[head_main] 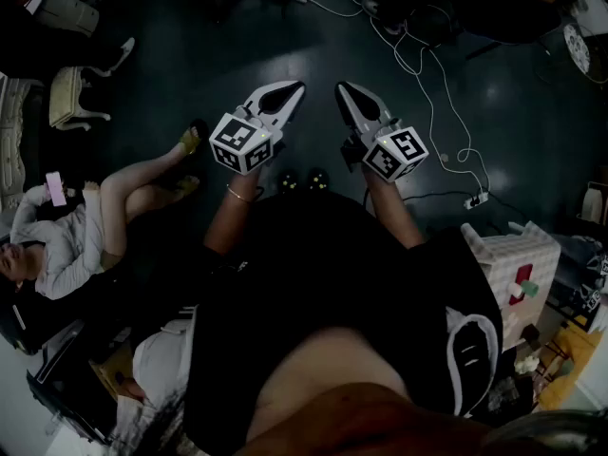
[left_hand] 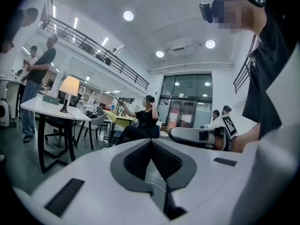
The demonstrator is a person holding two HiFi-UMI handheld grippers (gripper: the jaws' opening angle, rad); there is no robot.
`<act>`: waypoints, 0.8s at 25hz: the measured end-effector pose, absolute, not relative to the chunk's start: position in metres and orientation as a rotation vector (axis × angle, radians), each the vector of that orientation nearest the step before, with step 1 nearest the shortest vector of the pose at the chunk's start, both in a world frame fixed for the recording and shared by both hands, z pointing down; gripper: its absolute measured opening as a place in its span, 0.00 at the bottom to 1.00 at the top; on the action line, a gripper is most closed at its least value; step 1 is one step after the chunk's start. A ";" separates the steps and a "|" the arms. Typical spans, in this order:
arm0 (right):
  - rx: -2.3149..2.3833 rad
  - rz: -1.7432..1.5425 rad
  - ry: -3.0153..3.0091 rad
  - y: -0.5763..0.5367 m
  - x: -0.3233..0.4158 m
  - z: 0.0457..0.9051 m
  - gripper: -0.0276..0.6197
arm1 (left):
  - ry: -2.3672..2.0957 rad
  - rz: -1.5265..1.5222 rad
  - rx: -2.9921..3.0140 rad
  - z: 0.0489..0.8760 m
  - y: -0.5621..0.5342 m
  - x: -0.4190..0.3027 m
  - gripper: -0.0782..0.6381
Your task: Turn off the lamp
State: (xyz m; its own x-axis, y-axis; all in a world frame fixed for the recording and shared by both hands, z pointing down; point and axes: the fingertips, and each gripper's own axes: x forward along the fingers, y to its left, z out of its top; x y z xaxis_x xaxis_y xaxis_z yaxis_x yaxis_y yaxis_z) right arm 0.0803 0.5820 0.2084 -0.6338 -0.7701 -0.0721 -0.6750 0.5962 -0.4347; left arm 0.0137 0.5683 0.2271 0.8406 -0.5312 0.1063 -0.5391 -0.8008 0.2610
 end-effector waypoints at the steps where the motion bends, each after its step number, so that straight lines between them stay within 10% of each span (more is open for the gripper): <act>1: -1.185 -0.546 2.575 0.582 0.081 0.209 0.04 | -0.819 0.040 2.738 0.227 0.568 0.014 0.12; 20: -1.040 -0.563 2.560 0.580 0.089 0.205 0.04 | -0.946 0.041 2.722 0.221 0.570 0.014 0.12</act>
